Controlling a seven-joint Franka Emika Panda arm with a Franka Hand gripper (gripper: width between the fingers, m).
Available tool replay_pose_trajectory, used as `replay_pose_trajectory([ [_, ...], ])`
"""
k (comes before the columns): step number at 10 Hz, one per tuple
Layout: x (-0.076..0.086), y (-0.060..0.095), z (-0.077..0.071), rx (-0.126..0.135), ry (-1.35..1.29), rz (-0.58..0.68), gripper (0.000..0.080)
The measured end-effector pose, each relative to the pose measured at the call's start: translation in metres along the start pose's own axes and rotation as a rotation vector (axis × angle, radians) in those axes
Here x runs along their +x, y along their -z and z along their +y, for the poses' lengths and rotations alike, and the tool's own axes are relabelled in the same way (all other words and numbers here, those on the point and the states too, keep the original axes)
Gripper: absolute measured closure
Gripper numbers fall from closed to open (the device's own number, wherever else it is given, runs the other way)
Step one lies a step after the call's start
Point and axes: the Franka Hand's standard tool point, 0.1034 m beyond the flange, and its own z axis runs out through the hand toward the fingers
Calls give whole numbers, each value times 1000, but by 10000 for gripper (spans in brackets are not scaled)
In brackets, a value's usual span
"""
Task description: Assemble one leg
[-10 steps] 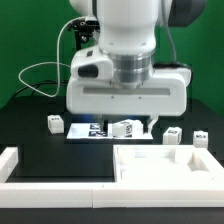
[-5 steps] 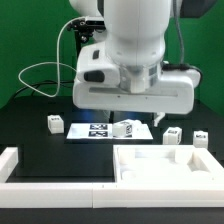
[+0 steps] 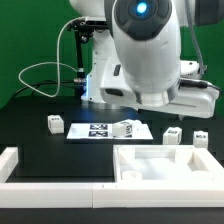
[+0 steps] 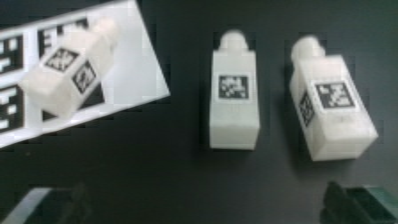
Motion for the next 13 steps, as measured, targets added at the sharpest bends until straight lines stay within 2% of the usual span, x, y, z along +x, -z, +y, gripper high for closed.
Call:
replay_pose_trajectory([
  [1, 8, 2, 0, 4, -2, 13, 151],
  [2, 8, 0, -2, 15, -5, 17, 151],
  [3, 9, -12, -6, 88, -24, -2, 151],
  [4, 9, -26, -10, 118, -48, 8, 151],
  [5, 4, -35, -18, 112, -37, 14, 151],
  [7, 7, -31, -14, 119, -41, 18, 151],
  [9, 8, -33, -14, 119, -42, 17, 151],
  [10, 9, -44, -14, 144, -59, 7, 151],
  [11, 10, -62, -13, 155, -76, -4, 151],
  [12, 8, -76, -15, 146, -76, -19, 151],
  [13, 7, -80, -16, 143, -75, -27, 151],
])
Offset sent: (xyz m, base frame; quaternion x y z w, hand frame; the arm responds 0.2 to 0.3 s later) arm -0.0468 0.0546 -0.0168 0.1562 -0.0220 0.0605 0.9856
